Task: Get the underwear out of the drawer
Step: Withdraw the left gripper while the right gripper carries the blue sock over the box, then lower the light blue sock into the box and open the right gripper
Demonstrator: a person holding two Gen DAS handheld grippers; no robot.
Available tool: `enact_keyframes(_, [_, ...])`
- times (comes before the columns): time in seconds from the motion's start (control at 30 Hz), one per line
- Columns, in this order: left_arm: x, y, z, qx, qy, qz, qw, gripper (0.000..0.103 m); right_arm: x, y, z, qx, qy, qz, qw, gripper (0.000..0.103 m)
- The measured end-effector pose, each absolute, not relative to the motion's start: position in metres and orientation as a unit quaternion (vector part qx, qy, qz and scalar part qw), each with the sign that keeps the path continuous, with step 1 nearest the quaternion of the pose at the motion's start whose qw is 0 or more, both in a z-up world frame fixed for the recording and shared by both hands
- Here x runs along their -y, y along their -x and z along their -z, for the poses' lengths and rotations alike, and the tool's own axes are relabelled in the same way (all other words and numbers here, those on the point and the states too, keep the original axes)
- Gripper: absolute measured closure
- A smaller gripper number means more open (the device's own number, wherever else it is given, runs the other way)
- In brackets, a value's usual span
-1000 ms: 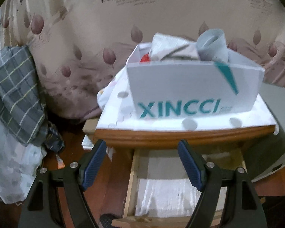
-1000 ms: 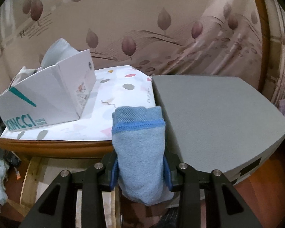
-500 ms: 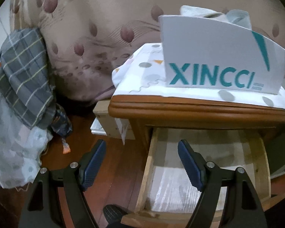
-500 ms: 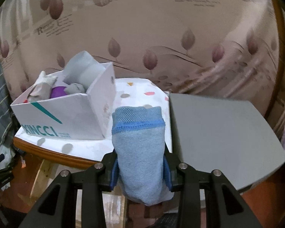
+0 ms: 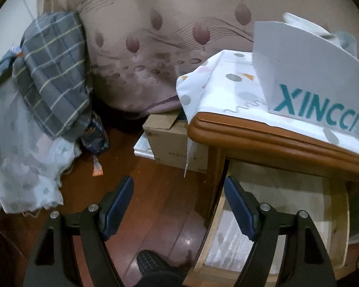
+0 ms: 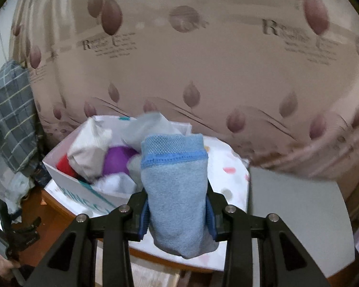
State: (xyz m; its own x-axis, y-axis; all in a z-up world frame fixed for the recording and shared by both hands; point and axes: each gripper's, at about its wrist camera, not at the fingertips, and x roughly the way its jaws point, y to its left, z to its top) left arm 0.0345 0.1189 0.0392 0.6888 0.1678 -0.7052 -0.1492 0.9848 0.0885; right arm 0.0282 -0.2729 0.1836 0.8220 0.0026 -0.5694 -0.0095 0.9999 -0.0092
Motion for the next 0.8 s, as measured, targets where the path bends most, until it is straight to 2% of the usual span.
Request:
enact_keyframes(0.2, [-0.131, -0.035, -0.039, -0.391, -0.001, -0.1, 0.915, 0.028, 0.243, -0.074, -0.188, -0.315, 0.014, -0.028, 0.949, 0.065])
enact_keyframes(0.4, [-0.147, -0.036, -0.038, -0.396, 0.017, -0.116, 0.911, 0.028, 0.219, -0.116, -0.157, -0.362, 0.043, -0.039, 0.931, 0.065])
enact_keyframes(0.8, [-0.149, -0.035, -0.039, -0.398, 0.021, -0.114, 0.91, 0.028, 0.217, -0.145, -0.117, -0.396, 0.052, -0.009, 0.917, 0.062])
